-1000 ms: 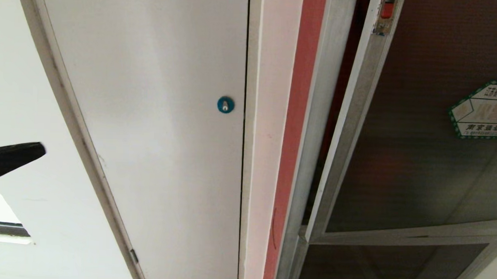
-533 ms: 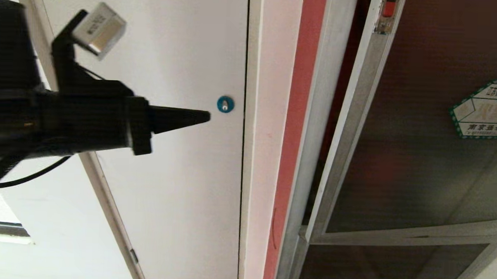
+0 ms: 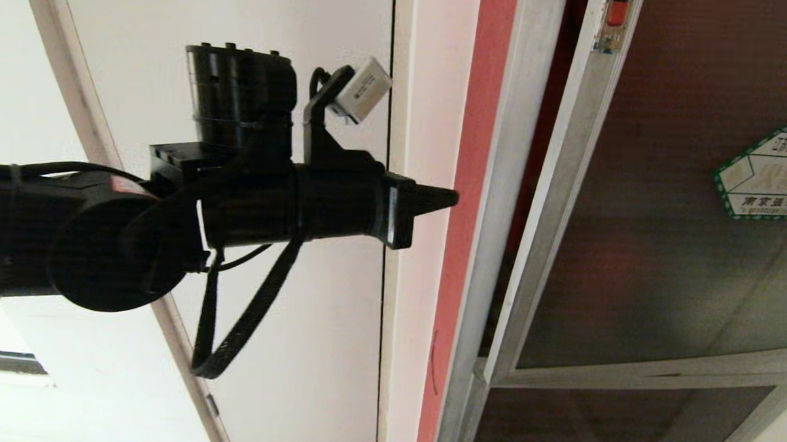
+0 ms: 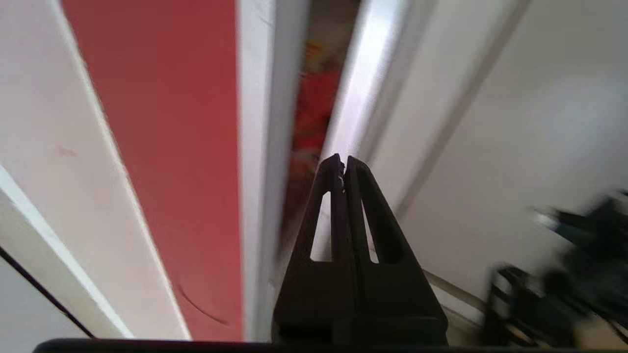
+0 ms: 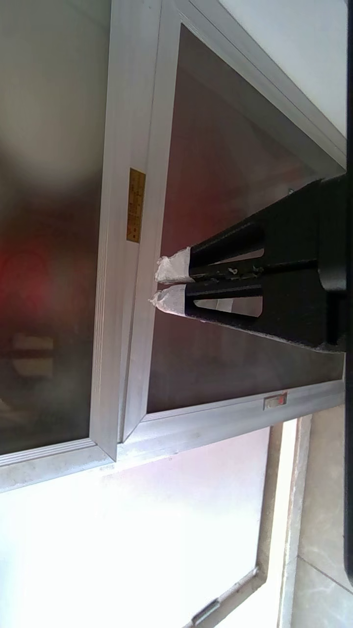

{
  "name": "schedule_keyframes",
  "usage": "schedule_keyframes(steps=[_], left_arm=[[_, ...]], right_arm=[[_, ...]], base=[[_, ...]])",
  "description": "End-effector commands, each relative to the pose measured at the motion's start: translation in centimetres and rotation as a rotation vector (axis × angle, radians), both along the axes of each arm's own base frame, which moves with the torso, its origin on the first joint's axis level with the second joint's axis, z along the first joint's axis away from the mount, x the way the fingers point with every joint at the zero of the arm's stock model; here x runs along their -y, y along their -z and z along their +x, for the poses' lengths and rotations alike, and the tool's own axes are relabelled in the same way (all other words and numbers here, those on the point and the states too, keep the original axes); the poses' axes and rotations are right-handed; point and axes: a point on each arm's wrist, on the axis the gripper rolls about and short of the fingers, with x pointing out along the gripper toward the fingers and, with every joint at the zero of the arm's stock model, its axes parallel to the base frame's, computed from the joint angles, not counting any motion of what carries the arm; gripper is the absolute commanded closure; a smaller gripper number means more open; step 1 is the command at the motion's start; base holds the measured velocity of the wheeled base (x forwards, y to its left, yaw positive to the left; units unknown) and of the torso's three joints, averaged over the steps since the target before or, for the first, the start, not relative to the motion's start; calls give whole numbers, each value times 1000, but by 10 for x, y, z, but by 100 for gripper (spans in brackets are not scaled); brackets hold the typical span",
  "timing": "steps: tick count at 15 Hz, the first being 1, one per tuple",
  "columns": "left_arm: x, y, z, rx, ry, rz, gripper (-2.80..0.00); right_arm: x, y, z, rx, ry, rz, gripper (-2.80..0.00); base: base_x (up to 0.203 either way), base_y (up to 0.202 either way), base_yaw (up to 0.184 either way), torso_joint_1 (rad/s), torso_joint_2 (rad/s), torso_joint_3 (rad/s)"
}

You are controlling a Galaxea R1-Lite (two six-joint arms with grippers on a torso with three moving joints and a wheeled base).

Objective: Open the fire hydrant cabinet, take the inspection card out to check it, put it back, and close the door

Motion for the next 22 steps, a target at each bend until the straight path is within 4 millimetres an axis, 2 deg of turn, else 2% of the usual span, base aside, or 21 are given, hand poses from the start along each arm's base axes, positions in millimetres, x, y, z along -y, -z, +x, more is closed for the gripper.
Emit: schedule_keyframes(steps=[1,6,18,22], left_arm=[[18,11,10,-10,-7,17,0],[51,25,16,66,-72,77,0],[87,35,36,112,-87,83,0],[101,40,35,119,-73,85,0]], right_arm=[[0,0,0,-2,-1,0,0],[0,0,0,-1,-1,0,0],[0,0,0,-1,-1,0,0],[0,0,0,-2,-1,0,0]], base=[[0,0,0,0,0,0],[0,0,0,0,0,0],[0,0,0,0,0,0],[0,0,0,0,0,0]])
